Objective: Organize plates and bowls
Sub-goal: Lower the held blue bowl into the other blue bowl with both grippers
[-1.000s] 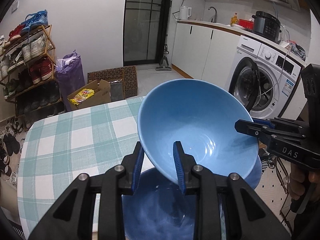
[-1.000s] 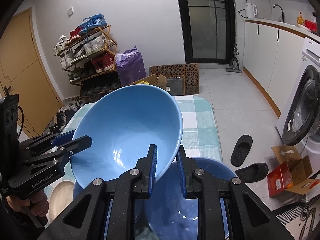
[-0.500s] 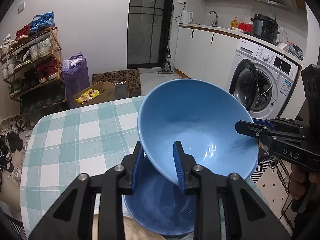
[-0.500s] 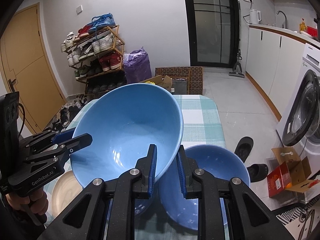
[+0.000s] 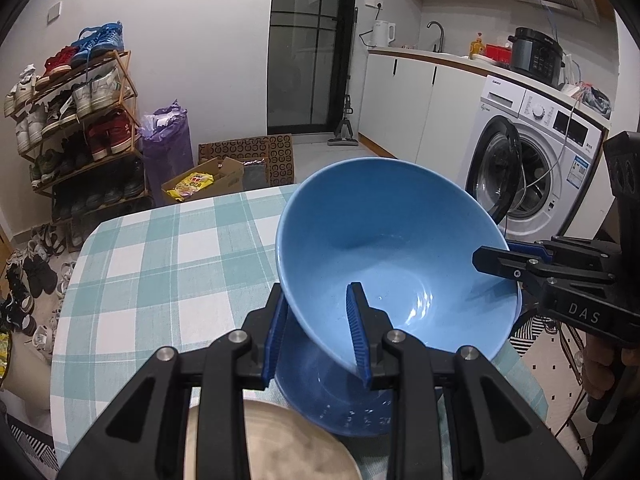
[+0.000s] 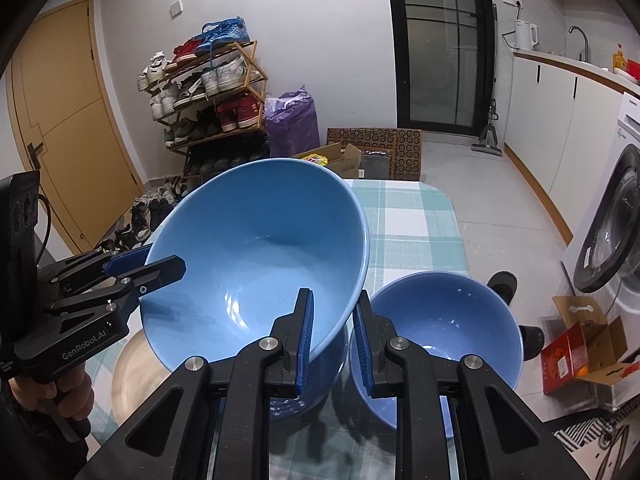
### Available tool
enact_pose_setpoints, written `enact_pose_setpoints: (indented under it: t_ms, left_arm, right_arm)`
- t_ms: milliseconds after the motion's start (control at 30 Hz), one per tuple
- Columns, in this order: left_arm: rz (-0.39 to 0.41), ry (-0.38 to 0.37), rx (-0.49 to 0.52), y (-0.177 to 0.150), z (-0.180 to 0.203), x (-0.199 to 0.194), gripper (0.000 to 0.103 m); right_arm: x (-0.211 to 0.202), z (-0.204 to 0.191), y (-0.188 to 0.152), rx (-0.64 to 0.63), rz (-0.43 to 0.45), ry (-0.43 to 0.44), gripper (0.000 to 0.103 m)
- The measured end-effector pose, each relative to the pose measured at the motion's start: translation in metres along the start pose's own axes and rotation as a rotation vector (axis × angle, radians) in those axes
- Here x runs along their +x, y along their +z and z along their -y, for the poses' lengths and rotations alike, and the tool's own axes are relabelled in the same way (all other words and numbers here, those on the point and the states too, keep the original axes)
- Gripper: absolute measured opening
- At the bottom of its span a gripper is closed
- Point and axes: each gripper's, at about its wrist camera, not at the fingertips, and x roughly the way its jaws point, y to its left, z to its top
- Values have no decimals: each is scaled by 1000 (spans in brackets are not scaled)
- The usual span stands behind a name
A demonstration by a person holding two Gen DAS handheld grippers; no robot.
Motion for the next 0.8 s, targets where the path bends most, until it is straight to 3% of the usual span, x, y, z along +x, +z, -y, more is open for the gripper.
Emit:
enact_pose_setpoints:
  t_ms: [800]
  left_arm:
    - [-64, 22, -31, -32, -15, 8, 28]
  right_arm:
    - [32, -21, -16, -45, -103, 15, 20]
